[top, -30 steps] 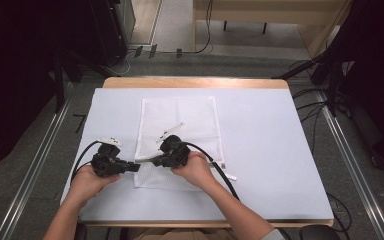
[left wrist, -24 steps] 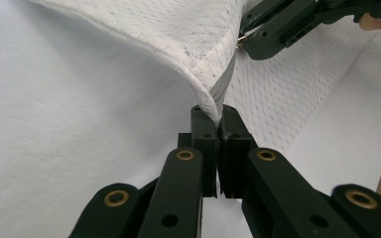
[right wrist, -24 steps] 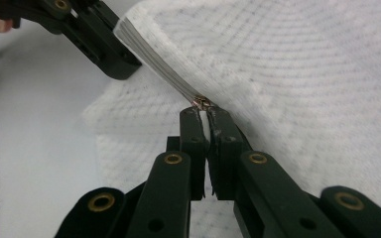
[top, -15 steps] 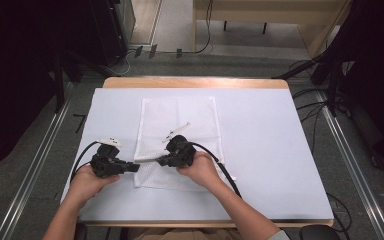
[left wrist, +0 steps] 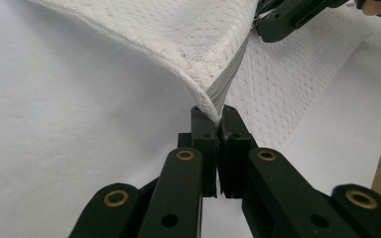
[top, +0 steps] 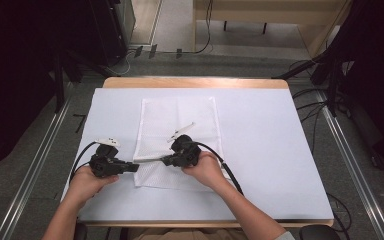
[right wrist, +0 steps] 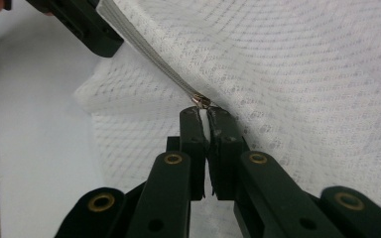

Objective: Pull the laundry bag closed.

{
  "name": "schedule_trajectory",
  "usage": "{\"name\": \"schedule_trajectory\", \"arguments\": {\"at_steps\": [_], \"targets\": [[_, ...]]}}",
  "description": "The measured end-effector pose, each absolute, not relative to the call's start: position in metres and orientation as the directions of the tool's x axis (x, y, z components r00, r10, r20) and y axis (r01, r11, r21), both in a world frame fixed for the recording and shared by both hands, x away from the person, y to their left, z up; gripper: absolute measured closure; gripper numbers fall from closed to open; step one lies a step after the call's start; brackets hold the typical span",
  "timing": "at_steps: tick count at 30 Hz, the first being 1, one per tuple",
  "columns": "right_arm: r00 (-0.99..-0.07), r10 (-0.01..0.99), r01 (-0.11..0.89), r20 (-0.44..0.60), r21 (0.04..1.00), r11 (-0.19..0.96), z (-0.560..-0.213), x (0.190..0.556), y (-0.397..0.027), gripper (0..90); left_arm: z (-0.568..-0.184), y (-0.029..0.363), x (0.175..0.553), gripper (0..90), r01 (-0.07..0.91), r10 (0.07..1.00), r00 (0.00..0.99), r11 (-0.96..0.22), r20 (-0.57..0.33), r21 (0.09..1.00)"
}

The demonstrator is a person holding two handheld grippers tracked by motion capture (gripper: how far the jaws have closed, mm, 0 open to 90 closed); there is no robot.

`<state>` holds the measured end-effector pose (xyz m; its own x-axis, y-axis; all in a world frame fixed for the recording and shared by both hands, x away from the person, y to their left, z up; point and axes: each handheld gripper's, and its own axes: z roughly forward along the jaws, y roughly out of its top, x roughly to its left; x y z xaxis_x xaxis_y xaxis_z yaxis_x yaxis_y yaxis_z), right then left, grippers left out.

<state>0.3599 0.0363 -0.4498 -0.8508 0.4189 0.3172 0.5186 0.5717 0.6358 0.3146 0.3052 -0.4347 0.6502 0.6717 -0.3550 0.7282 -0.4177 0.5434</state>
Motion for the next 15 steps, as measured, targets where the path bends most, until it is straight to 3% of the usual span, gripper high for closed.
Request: {"name": "schedule_trajectory", "arguments": {"at_steps": [15], "targets": [[-0.853, 0.429, 0.511, 0.296, 0.637, 0.577, -0.448, 0.359, 0.021, 88.0, -0.434, 0.305, 0.314, 88.4, 0.731, 0.661, 0.651, -0.411, -0.373, 0.545]]}}
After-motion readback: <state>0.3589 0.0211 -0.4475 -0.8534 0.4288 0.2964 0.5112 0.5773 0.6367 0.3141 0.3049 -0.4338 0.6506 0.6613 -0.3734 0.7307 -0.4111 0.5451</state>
